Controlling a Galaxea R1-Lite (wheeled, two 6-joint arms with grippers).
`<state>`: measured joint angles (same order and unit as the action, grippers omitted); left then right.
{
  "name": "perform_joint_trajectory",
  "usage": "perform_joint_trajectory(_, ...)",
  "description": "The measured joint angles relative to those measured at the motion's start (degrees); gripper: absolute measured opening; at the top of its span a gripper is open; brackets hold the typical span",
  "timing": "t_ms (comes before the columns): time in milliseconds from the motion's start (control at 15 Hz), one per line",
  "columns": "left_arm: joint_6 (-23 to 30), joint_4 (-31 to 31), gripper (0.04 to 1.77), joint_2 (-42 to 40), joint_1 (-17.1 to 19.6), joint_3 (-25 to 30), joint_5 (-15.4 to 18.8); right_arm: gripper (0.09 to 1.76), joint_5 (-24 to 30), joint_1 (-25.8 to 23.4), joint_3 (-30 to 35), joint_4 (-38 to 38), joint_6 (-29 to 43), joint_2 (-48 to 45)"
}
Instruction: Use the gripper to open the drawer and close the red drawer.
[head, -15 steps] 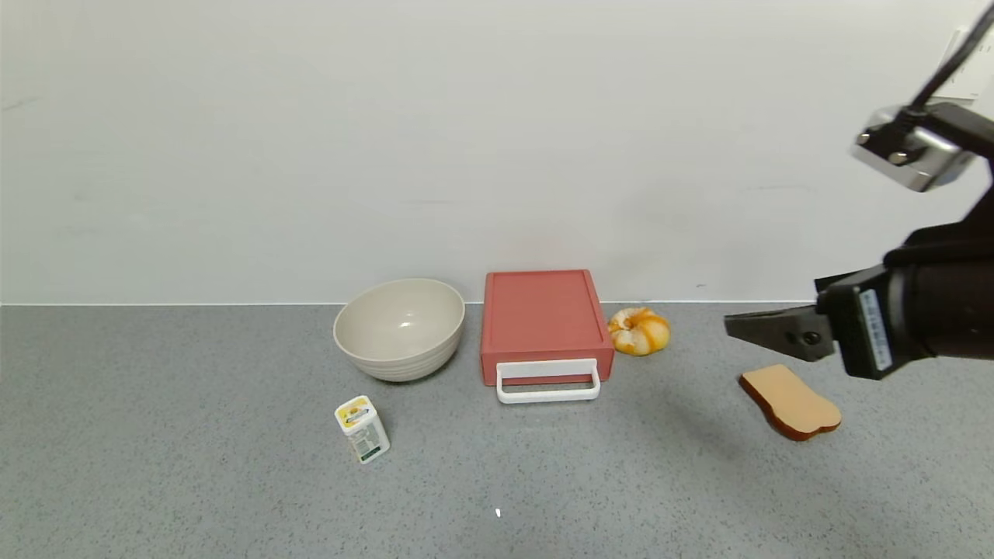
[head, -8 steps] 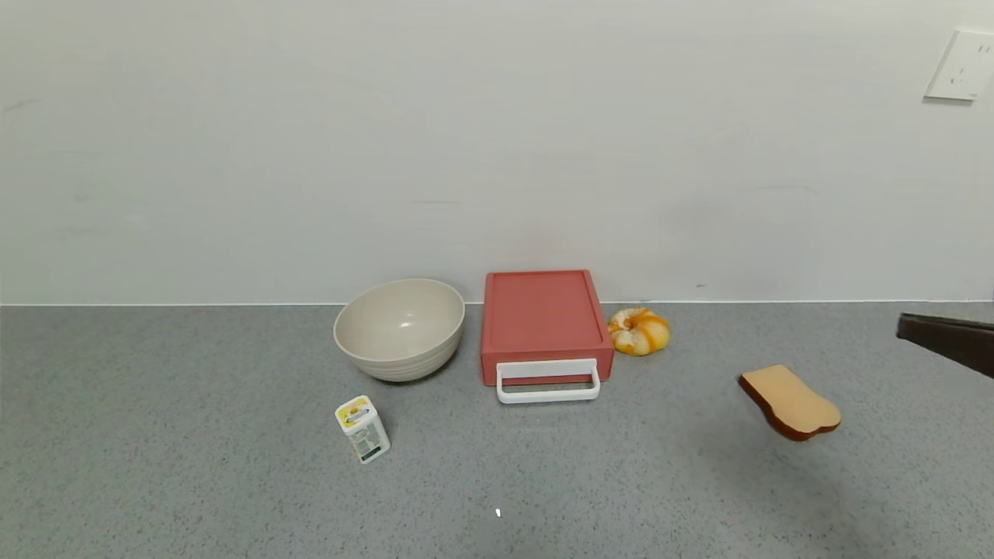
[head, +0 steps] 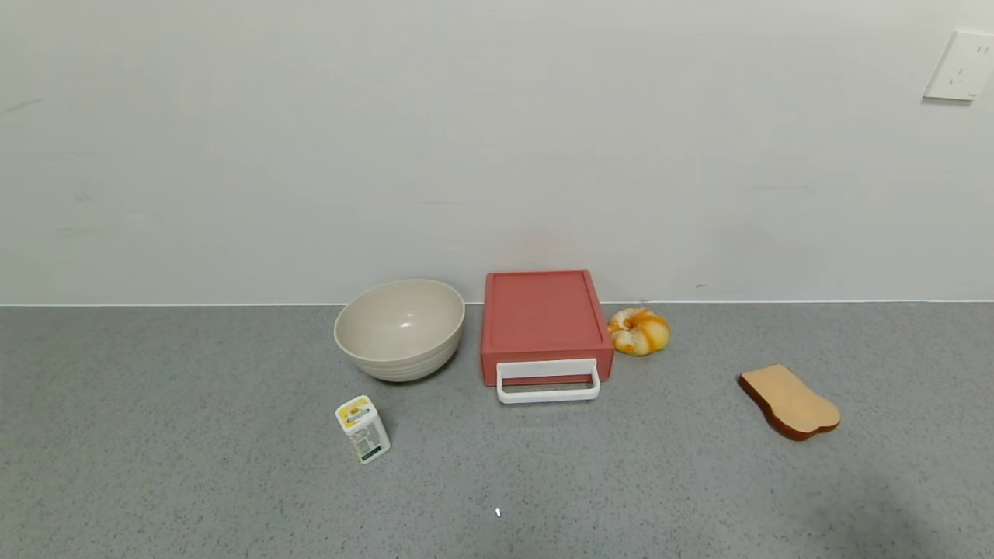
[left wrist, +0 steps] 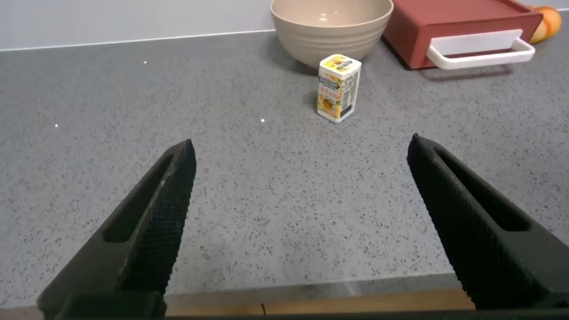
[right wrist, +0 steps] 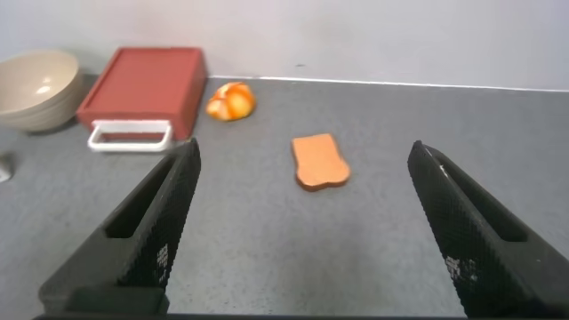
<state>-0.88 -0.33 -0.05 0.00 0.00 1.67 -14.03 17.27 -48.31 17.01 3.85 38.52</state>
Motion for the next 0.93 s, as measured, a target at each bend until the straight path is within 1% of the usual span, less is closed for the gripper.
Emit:
perform_joint_trajectory(200,0.0,0.0,1.72,0.0,0.0,0.0,0.0,1.71,0.0,-6.7,2.9,0.3,0.0,-7.0)
perform_joint_trajectory(400,0.0,0.0,1.72,0.0,0.0,0.0,0.0,1.71,0.3,-15.0,5.8,0.4,0.0,-13.3)
perform_joint_trajectory(533,-0.1,0.0,1.72,0.0,0.0,0.0,0.0,1.71,0.6,-18.3,8.0,0.4,-0.1,-17.3)
perform_joint_trajectory(667,-0.1,0.0,1.72,0.0,0.0,0.0,0.0,1.71,2.7,-18.8,11.1,0.4,-1.6,-21.9)
perform_joint_trajectory(933,-0.1,0.0,1.72,0.0,0.0,0.0,0.0,1.71,8.5,-17.4,18.7,0.3,-4.3,-31.2)
